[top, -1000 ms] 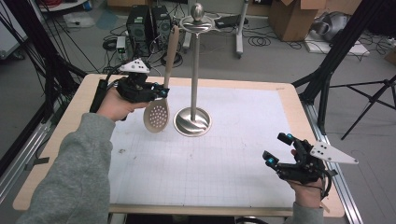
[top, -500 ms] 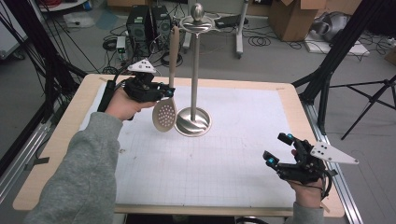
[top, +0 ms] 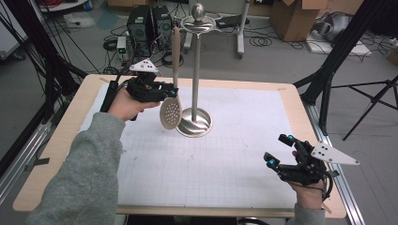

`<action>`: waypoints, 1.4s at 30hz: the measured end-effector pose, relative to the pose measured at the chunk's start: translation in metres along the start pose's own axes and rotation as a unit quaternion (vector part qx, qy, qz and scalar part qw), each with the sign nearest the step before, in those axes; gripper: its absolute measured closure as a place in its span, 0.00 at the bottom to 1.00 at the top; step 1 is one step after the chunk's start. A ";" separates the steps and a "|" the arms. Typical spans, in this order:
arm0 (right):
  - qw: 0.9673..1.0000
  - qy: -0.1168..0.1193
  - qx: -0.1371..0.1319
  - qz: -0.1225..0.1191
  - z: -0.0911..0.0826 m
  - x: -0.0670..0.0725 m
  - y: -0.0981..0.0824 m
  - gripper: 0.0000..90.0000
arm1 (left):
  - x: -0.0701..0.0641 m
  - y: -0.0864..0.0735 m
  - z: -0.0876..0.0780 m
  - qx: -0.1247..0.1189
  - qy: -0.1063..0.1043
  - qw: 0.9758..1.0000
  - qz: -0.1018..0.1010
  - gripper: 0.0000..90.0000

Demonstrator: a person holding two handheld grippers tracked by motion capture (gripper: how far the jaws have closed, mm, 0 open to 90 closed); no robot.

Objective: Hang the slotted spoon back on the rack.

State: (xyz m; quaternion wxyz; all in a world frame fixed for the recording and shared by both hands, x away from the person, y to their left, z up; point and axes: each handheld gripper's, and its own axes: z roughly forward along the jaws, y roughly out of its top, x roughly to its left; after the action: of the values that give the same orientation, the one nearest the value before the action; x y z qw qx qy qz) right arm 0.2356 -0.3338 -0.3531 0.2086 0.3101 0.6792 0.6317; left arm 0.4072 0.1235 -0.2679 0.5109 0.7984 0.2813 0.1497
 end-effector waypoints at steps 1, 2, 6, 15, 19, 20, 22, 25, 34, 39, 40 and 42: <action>1.000 0.000 0.000 -0.001 0.000 0.000 0.000 0.12 | 0.000 0.000 -0.001 0.000 -0.001 1.000 0.001 0.71; 1.000 0.000 0.000 -0.001 0.000 0.001 0.000 0.12 | 0.000 -0.001 -0.002 0.000 -0.006 1.000 0.003 0.68; 1.000 0.001 0.002 -0.001 0.000 0.001 0.001 0.12 | 0.001 -0.006 -0.008 -0.006 -0.014 1.000 0.017 0.48; 1.000 -0.001 0.004 -0.001 0.001 0.001 0.000 0.12 | 0.002 -0.029 -0.025 -0.025 -0.008 0.999 0.030 0.19; 1.000 -0.001 0.004 -0.002 0.002 0.001 0.000 0.12 | 0.002 -0.041 -0.038 -0.040 0.002 0.999 0.027 0.18; 1.000 -0.001 0.006 0.000 0.002 0.002 0.000 0.12 | 0.002 -0.044 -0.041 -0.044 0.005 0.999 0.027 0.17; 1.000 -0.001 0.006 -0.002 0.003 0.002 0.000 0.12 | 0.001 -0.050 -0.047 -0.051 0.010 0.998 0.024 0.17; 1.000 0.002 0.008 -0.004 0.005 0.004 0.001 0.12 | -0.002 -0.060 -0.057 -0.059 0.022 0.998 0.032 0.17; 1.000 0.011 0.010 -0.011 0.009 0.009 0.002 0.12 | -0.009 -0.090 -0.085 -0.084 0.040 0.995 0.028 0.17; 1.000 0.008 0.015 -0.004 0.012 0.004 -0.002 0.12 | -0.009 -0.101 -0.092 -0.084 0.046 0.995 0.028 0.17; 1.000 0.009 0.016 -0.003 0.012 0.004 -0.002 0.12 | -0.010 -0.104 -0.095 -0.085 0.047 0.995 0.029 0.17; 1.000 0.008 0.016 -0.005 0.012 0.005 -0.002 0.12 | -0.012 -0.109 -0.098 -0.081 0.054 0.995 0.034 0.17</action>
State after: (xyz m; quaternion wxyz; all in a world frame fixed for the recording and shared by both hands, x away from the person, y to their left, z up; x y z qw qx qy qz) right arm 0.2403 -0.3216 -0.3558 0.2014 0.3051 0.6920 0.6225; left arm 0.3140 0.2227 -0.3227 0.5530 0.7541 0.2675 0.2321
